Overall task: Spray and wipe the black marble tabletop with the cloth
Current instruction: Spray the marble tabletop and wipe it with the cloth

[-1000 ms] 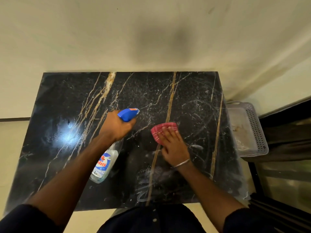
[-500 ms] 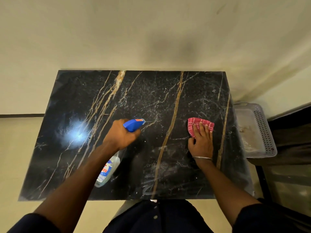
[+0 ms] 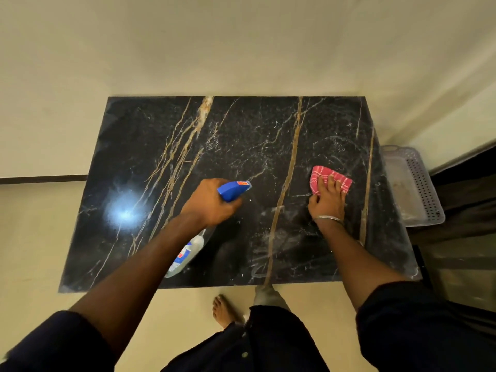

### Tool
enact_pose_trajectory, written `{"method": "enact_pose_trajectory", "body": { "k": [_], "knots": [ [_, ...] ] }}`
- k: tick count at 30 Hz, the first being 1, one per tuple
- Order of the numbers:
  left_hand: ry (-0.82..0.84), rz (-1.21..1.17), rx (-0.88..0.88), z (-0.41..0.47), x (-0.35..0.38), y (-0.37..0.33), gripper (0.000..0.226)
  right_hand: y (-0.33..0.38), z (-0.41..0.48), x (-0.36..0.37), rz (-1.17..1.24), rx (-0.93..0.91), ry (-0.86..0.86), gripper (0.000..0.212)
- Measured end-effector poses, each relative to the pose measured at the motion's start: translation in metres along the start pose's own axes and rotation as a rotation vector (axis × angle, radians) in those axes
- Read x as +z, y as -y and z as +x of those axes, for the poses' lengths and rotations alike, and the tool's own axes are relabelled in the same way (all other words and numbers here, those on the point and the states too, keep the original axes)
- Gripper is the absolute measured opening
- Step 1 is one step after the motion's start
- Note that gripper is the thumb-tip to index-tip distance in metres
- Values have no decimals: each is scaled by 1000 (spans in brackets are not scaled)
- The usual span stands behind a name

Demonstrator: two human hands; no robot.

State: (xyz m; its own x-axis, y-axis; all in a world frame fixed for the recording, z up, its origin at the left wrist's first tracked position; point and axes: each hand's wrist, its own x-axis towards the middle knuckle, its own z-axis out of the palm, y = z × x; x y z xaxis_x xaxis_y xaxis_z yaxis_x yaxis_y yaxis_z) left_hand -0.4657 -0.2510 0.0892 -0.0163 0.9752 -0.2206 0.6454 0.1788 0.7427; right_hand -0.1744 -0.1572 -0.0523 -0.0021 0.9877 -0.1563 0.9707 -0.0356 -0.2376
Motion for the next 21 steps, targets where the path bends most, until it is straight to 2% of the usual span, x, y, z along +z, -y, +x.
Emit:
{"method": "enact_pose_trajectory", "body": {
  "k": [2, 4, 6, 8, 10, 12, 13, 16, 18, 20, 21],
  "knots": [
    [-56, -41, -7, -4, -5, -2, 23, 30, -18, 12, 12, 15, -24, 60],
    [-92, -94, -23, -6, -10, -3, 28, 71, -45, 27, 39, -73, -49, 60],
    [-111, -105, -20, -7, -14, -3, 32, 109, -73, 43, 70, -251, -13, 60],
    [-103, -79, -2, -5, -17, -3, 33, 131, -87, 53, 12, -510, 80, 62],
    [-105, -67, -4, 1, -21, -2, 34, 126, -75, 51, -48, -762, 127, 64],
    [-100, -64, -26, 8, -26, 1, 31, 103, -48, 44, -81, -849, 75, 64],
    [-95, -72, -47, 11, -28, 2, 29, 90, -34, 39, -74, -778, 39, 64],
    [-126, -86, -100, 20, -35, 4, 25, 67, 7, 24, -33, -315, -71, 61],
    [-162, -81, -135, 27, -40, 6, 23, 81, 26, 22, -19, -59, -120, 58],
    [-184, -99, -160, 33, -44, 7, 24, 113, 34, 24, 29, 81, -137, 61],
    [-199, -101, -167, 35, -45, 7, 25, 129, 32, 27, 43, 62, -142, 63]
  ]
}}
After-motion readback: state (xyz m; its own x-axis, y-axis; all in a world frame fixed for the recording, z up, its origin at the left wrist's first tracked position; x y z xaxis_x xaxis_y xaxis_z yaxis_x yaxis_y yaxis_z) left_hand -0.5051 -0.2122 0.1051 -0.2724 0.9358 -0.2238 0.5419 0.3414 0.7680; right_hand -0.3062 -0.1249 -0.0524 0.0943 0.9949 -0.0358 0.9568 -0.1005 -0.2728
